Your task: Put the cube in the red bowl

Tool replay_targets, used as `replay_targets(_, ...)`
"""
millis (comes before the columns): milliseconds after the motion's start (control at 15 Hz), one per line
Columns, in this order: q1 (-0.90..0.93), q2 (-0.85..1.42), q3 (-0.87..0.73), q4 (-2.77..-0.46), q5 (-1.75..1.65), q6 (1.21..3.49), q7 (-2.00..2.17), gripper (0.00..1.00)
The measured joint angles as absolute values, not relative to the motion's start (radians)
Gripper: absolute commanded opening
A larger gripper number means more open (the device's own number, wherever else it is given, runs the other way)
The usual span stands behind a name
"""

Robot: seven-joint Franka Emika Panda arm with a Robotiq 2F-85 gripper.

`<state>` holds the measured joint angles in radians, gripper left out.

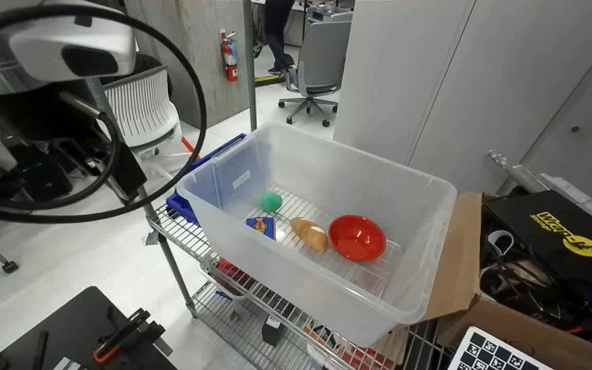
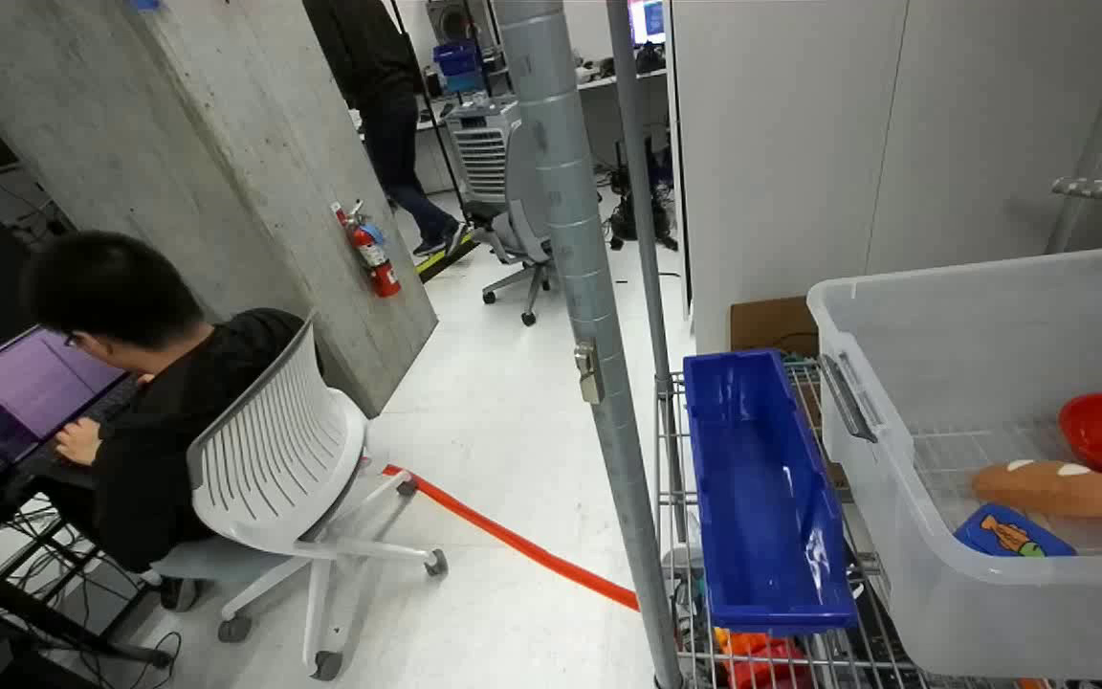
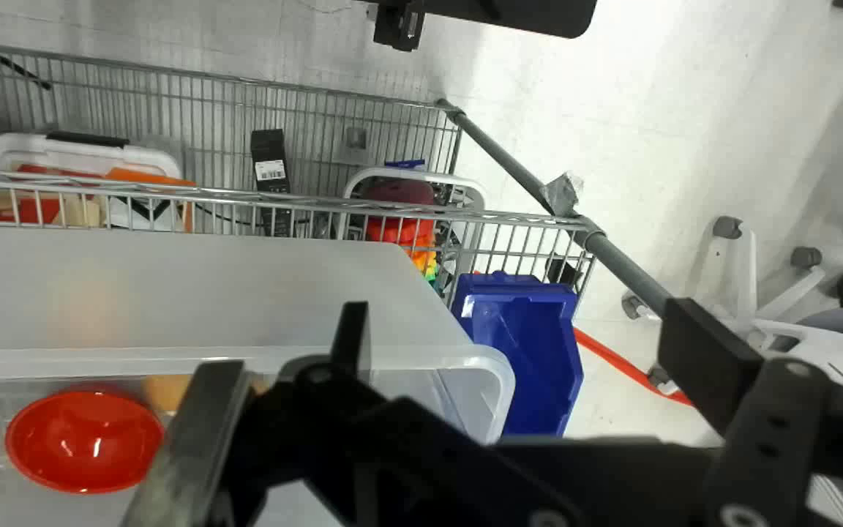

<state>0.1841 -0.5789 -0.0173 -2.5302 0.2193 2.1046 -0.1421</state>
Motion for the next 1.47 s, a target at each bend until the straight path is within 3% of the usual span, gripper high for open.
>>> replay_targets(1067, 0.175, -0.564, -0.016, -2.524, 0.219, 2.125, -0.137, 1.00)
replay_targets(1467, 0.135, -0.355, -0.017, -2.361, 0.219, 2.318, -0.107, 1.00)
